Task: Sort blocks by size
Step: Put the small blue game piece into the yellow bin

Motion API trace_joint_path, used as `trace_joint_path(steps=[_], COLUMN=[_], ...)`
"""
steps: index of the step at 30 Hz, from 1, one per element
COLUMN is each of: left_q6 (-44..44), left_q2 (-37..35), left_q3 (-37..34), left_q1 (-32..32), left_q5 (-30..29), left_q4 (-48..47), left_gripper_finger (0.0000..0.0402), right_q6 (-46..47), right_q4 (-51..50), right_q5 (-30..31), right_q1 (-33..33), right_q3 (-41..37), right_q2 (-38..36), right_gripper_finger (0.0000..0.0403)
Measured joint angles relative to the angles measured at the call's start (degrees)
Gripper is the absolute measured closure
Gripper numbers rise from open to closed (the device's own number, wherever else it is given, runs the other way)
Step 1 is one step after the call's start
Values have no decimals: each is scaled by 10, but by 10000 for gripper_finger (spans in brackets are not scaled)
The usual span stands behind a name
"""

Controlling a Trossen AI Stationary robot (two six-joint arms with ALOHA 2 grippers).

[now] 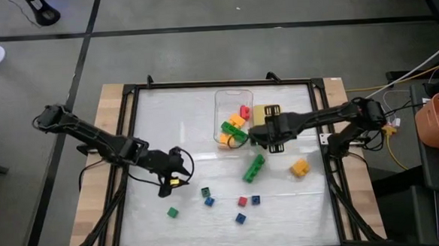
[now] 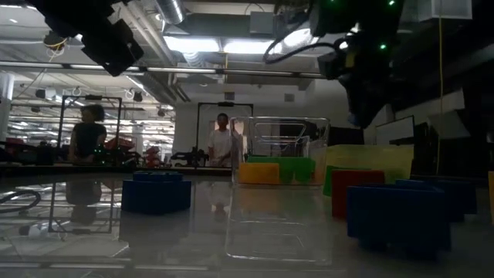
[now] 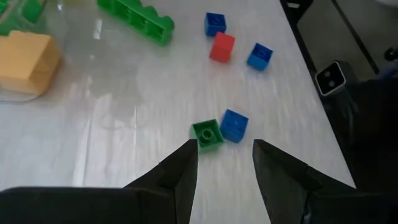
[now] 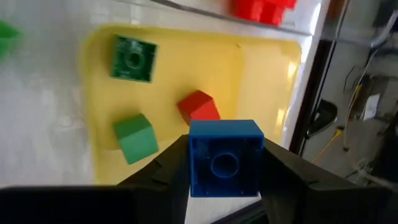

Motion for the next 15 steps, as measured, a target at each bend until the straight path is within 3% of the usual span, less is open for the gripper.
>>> trace_joint_path(steps=[10,15], left_q6=[-15,-20], left_q2=[1,1], left_q3=[0,0], left_q1=[-35,-69], left_q5=[0,0], left_q4=[-9,-9], left_gripper_finger=[260,260], right_q6=[0,0], right_q4=[3,3], right_q5=[-75,-80], right_q1=[-60,-68], right_q3=[0,0], right_q2=[0,0], right_gripper_finger=[246,209])
